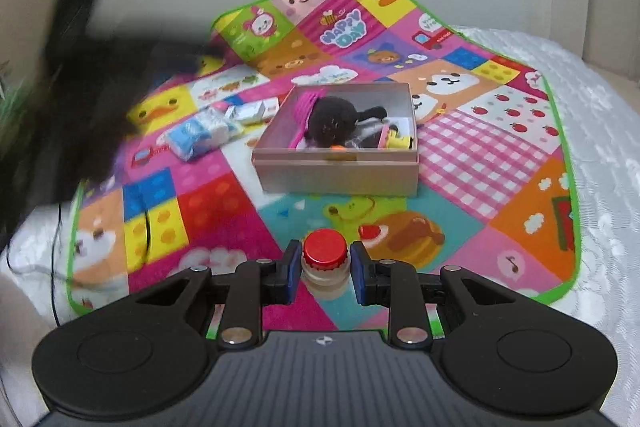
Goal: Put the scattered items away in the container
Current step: 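Lower the white bottle into the box and open the right tool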
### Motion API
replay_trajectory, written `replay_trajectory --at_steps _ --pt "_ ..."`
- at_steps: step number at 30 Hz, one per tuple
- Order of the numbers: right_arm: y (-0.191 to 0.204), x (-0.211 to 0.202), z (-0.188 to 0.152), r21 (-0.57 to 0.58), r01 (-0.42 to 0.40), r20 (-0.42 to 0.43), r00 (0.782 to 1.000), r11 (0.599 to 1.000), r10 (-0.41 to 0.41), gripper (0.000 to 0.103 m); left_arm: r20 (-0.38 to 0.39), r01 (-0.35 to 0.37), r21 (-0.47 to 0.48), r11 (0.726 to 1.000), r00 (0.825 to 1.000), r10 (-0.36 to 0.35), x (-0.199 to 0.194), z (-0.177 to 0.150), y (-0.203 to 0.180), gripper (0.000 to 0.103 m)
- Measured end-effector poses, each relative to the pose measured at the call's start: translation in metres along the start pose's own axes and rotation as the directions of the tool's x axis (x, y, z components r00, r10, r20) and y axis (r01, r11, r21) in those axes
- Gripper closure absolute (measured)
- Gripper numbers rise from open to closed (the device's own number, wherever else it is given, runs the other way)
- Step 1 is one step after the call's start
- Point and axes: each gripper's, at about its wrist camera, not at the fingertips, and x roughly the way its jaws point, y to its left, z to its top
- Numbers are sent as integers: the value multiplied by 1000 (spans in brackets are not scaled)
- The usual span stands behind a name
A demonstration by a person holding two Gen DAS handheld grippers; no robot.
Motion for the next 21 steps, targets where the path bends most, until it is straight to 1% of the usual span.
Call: replay_trajectory --at_steps 1,3,5,7,9,10,11,13,15,17,18,20,21 --pt "-2 4 8 12 -7 7 1000 1000 7 78 -38 -15 0 1000 999 15 -3 -13 5 3" --pt "-5 13 28 28 -2 35 999 1000 1 78 -125 -40 -26 999 991 36 -10 -39 17 3" --pt "-6 22 51 44 3 75 997 999 -7 78 -163 -42 -70 997 986 31 -21 -59 26 3" --pt "-4 32 76 52 4 119 993 999 -10 78 -161 -38 -107 994 987 20 -35 -71 33 2" --pt "-2 43 102 58 15 157 987 998 -24 78 -148 -35 -119 992 989 17 -45 -75 40 1" --pt "-1 49 114 63 25 170 985 998 -36 73 -138 -34 -114 993 990 18 -48 -75 42 1" --pt "0 53 124 69 42 182 982 997 -54 65 -124 -41 -105 994 992 28 -50 -73 45 1" --pt "4 56 139 72 63 199 977 995 -76 61 -107 -69 -111 991 993 57 -49 -67 51 0" --pt "10 55 147 62 73 204 975 995 -85 57 -94 -78 -167 983 994 63 -47 -62 58 0" --pt "19 53 148 33 96 204 974 995 -100 48 -71 -90 -260 961 995 74 -45 -56 68 0" --pt "24 54 148 15 109 200 974 994 -110 48 -66 -103 -300 948 994 87 -42 -52 72 0" --pt "34 59 148 -16 127 179 976 992 -122 48 -61 -131 -385 914 991 117 -34 -45 81 0" --pt "40 63 147 -26 127 165 979 992 -122 48 -60 -145 -438 887 989 131 -30 -40 88 0"
